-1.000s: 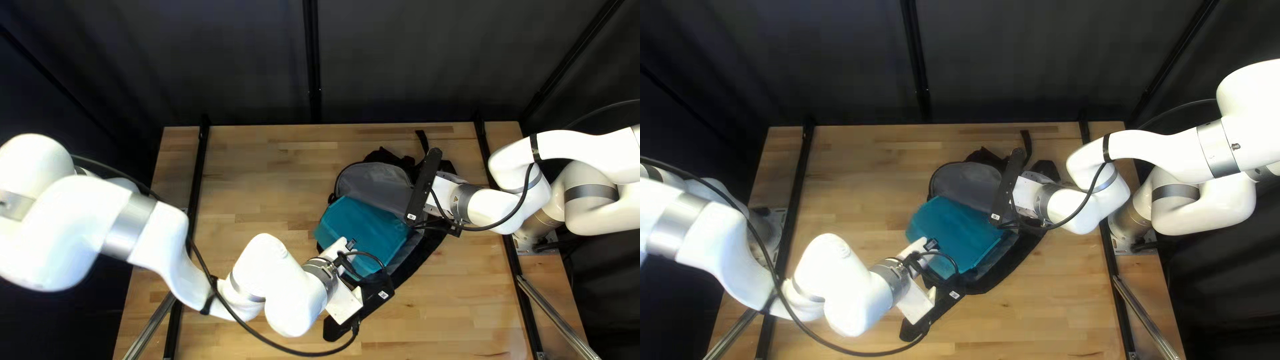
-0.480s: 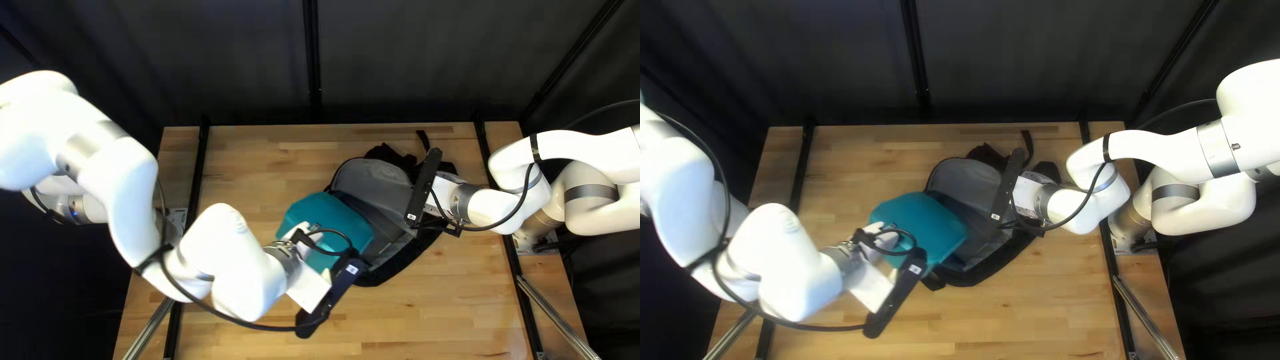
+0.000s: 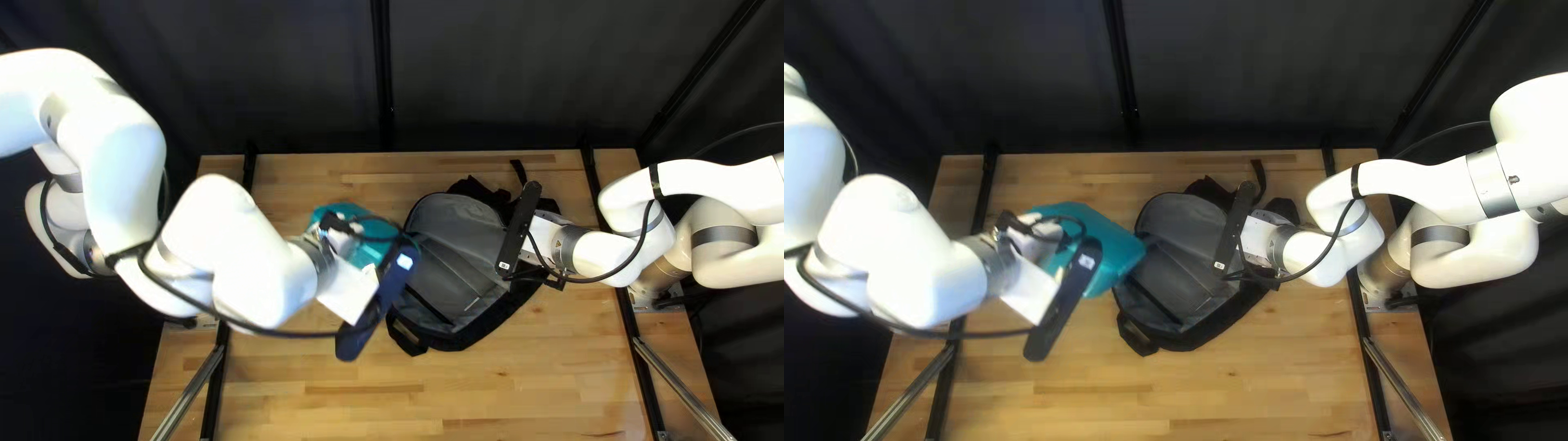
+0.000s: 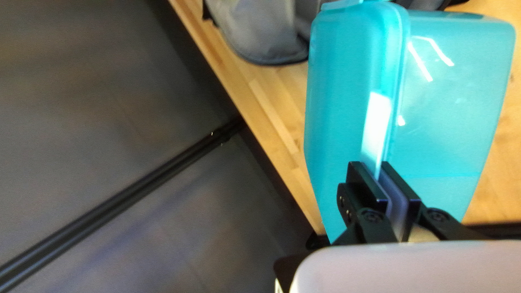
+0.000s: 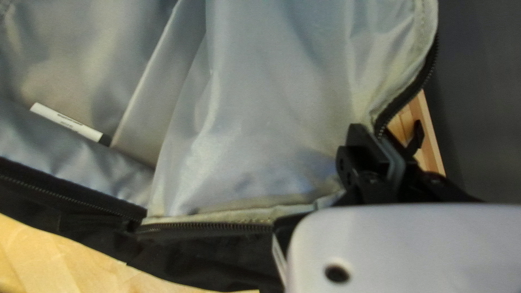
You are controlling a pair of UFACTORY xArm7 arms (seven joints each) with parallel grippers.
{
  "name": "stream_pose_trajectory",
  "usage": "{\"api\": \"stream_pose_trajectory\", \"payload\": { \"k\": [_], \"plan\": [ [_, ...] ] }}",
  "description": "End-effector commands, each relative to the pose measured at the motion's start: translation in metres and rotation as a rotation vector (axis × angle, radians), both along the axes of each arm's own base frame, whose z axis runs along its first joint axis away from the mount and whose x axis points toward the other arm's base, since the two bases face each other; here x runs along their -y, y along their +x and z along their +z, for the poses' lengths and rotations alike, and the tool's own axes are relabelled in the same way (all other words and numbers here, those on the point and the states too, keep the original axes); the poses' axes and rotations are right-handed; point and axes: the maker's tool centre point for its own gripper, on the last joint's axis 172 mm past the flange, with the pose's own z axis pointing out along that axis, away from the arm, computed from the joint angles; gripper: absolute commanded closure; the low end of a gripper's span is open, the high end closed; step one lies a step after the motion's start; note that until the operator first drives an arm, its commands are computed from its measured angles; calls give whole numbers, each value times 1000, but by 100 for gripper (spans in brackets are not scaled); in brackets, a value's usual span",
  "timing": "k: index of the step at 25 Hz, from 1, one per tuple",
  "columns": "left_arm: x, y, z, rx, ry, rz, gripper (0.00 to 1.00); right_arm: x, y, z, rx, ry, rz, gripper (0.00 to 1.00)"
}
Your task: Remove a lunch box from a kids backpack
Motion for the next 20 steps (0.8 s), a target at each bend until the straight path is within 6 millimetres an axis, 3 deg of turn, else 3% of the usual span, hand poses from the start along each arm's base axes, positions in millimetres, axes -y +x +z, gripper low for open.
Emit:
{"api": "stream_pose_trajectory", "payload": {
  "k": [1,4,10,15,20],
  "plan": [
    [-43,-27,6,-26,23,45,100,0,0,0,0,0,0,100],
    [-65,-45,0,-43,41,69,100,0,0,0,0,0,0,100],
    [-119,-78,-35,-82,122,89,100,0,0,0,0,0,0,100],
    [-151,-86,-62,-124,230,67,100,0,0,0,0,0,0,100],
    [-159,-78,-82,-161,355,32,100,0,0,0,0,0,0,100]
  ]
}}
